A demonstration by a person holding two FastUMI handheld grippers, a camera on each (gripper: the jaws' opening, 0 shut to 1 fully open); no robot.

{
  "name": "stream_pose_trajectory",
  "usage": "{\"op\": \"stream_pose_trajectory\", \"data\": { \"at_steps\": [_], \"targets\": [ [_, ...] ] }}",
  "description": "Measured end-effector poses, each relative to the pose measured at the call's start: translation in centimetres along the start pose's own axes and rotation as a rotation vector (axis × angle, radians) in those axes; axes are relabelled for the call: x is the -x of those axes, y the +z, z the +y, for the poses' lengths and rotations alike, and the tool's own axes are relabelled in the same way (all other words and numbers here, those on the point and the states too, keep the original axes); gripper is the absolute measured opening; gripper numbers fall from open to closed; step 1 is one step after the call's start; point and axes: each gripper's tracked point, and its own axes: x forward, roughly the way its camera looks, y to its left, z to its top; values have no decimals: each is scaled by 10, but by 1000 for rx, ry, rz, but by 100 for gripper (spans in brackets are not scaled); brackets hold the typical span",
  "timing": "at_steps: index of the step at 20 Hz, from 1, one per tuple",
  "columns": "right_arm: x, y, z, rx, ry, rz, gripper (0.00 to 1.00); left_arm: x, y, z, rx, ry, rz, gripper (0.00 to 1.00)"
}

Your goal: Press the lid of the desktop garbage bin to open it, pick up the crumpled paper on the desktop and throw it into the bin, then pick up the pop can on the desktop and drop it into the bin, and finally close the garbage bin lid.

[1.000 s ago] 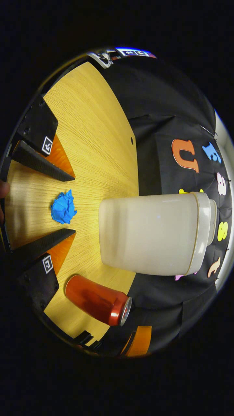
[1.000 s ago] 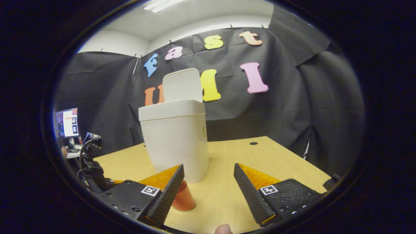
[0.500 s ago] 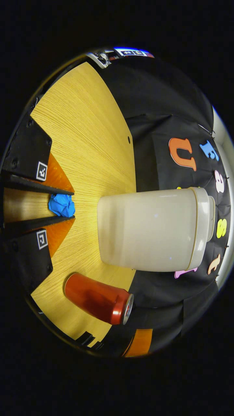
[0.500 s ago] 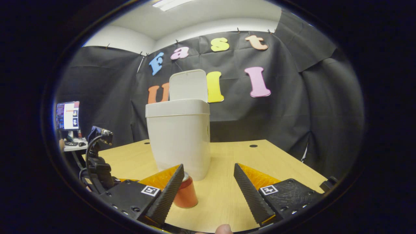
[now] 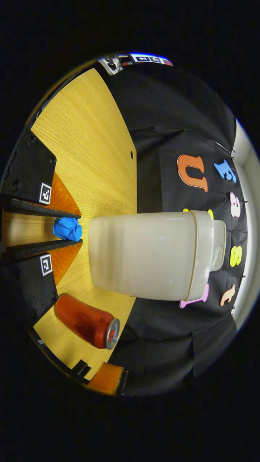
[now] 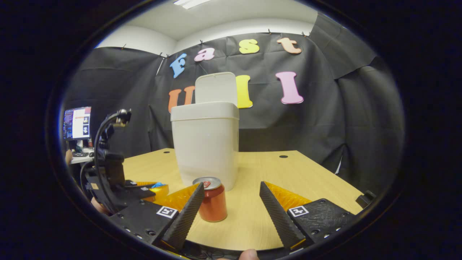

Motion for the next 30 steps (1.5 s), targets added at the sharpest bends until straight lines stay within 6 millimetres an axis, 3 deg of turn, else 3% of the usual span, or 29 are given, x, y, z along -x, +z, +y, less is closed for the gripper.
{"op": "stream_pose_trajectory", "data": {
  "at_steps": [6, 12, 25, 26, 27, 30],
  "targets": [
    [-8, -44, 23, 8, 33, 113, 95, 10, 45, 15, 24, 27, -104, 36],
    [-28, -68, 32, -1, 13, 194, 96, 20, 71, 33, 33, 39, -160, 36],
    [-67, -78, 41, 15, -14, 285, 96, 29, 129, 64, 29, 63, -274, 36],
    [-69, -79, 42, 14, -16, 291, 96, 28, 133, 66, 29, 64, -276, 32],
    [-69, -78, 42, 10, -17, 295, 96, 27, 139, 66, 30, 63, -279, 36],
    [-76, -77, 41, -3, -21, 300, 88, 24, 162, 66, 25, 65, -305, 35]
  ]
}}
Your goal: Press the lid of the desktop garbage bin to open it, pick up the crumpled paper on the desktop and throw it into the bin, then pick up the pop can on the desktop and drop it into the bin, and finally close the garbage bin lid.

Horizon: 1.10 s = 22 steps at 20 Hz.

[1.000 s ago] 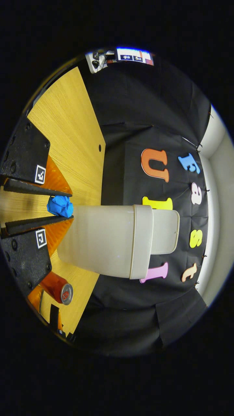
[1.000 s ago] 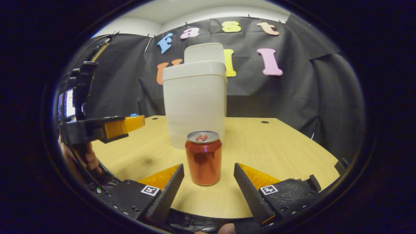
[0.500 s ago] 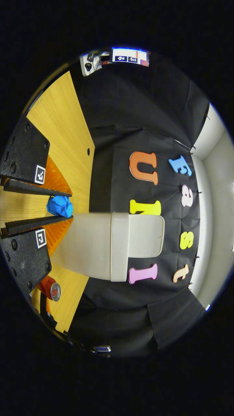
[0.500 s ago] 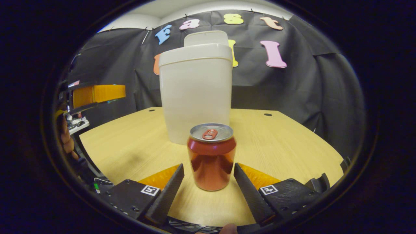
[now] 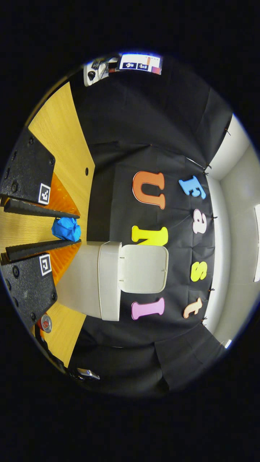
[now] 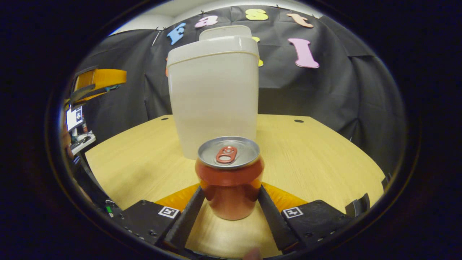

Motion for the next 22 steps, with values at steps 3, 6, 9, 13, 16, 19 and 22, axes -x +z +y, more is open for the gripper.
{"op": "stream_pose_trajectory", "data": {
  "at_steps": [3, 6, 9, 13, 16, 19, 22],
  "targets": [
    [-1, 0, 1, -8, 12, 6, 82, -12, 26, -3, 4, -9, -37, 36],
    [4, 9, 2, -24, 36, -15, 80, -26, 55, -4, 2, -9, -78, 35],
    [8, 22, -7, -32, 32, -51, 80, -36, 77, -19, -6, -42, -115, 35],
    [11, 34, -24, -48, 15, -80, 80, -57, 91, -49, -24, -112, -108, 35],
    [12, 39, -34, -59, 16, -85, 80, -80, 105, -63, -25, -145, -124, 31],
    [13, 44, -41, -50, 20, -89, 80, -105, 117, -70, -20, -153, -123, 35],
    [13, 48, -47, -45, 17, -99, 80, -126, 118, -81, -22, -168, -113, 35]
  ]
}}
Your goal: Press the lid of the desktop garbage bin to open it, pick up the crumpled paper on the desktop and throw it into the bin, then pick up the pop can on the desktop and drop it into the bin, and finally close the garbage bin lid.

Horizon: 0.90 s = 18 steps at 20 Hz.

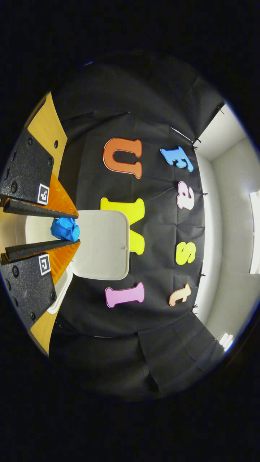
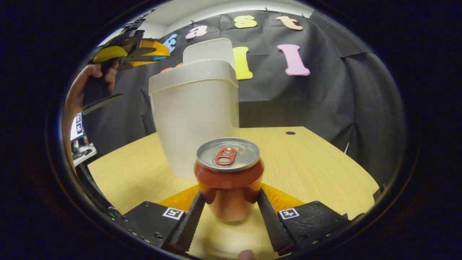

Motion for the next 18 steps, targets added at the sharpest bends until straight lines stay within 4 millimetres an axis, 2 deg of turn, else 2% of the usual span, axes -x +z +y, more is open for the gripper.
{"op": "stream_pose_trajectory", "data": {
  "at_steps": [2, 3, 4, 6, 9, 10, 12, 13, 14, 16, 18],
  "targets": [
    [-1, 2, -2, -1, 4, -5, 80, -12, -2, -6, -15, -10, 14, 35],
    [-2, 4, -2, 0, 6, -6, 80, -17, -6, -9, -22, -17, 26, 31],
    [-1, 6, -4, 1, 8, -9, 80, -21, -12, -11, -25, -19, 45, 35],
    [-1, 10, -7, 4, 8, -18, 80, -26, -21, -13, -30, -17, 78, 33],
    [0, 15, -12, 3, 4, -30, 80, -28, -27, -22, -24, -36, 101, 41],
    [0, 15, -13, 2, 4, -32, 80, -29, -29, -23, -26, -38, 104, 46],
    [0, 14, -15, -5, 6, -31, 80, -26, -29, -23, -29, -35, 105, 77],
    [0, 14, -16, -5, 6, -29, 80, -25, -29, -22, -27, -30, 104, 78],
    [1, 15, -17, -5, 4, -31, 80, -25, -27, -21, -27, -22, 99, 88],
    [4, 19, -18, -9, 3, -42, 80, -22, -25, -16, -39, -2, 93, 96],
    [7, 26, -17, -12, 5, -56, 80, -19, -23, -15, -48, 7, 89, 96]
  ]
}}
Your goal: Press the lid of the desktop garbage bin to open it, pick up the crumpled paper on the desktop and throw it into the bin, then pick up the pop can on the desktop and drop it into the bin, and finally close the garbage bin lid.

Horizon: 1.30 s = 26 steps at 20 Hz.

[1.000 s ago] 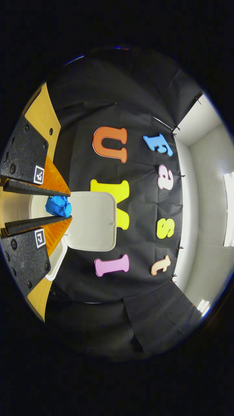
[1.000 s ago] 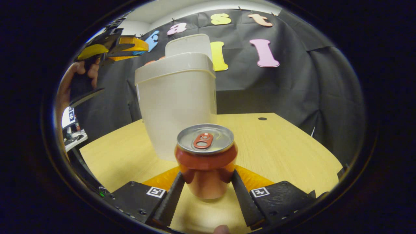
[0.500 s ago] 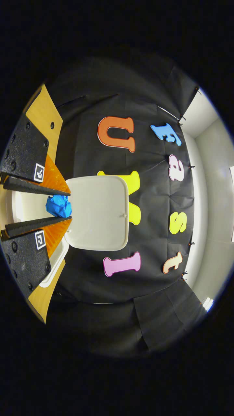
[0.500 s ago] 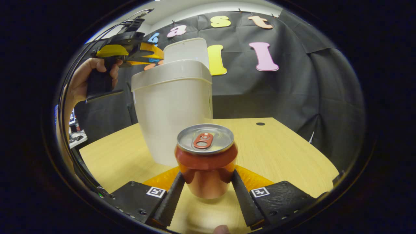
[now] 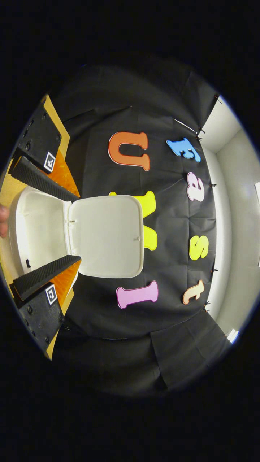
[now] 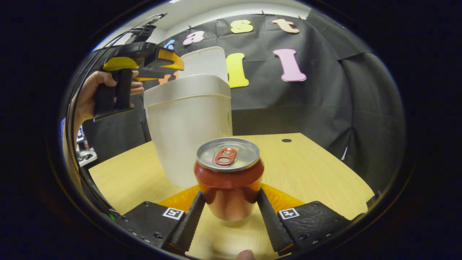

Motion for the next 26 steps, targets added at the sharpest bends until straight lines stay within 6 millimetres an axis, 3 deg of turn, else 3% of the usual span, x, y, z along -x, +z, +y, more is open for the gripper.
{"op": "stream_pose_trajectory", "data": {
  "at_steps": [3, 10, 16, 21, 26],
  "targets": [
    [3, 13, 11, 5, 34, -8, 80, 5, 5, 0, 6, 6, -15, 96],
    [24, 63, 36, -48, 155, -32, 80, 25, 3, 14, 50, 25, -15, 97],
    [40, 139, 51, -1, 185, -119, 80, 55, 3, 36, 26, 52, -28, 96],
    [33, 192, 75, 45, 222, -180, 80, 85, -13, 54, 14, 73, -14, 97],
    [11, 228, 109, 75, 275, -202, 80, 116, -39, 70, 25, 96, 15, 97]
  ]
}}
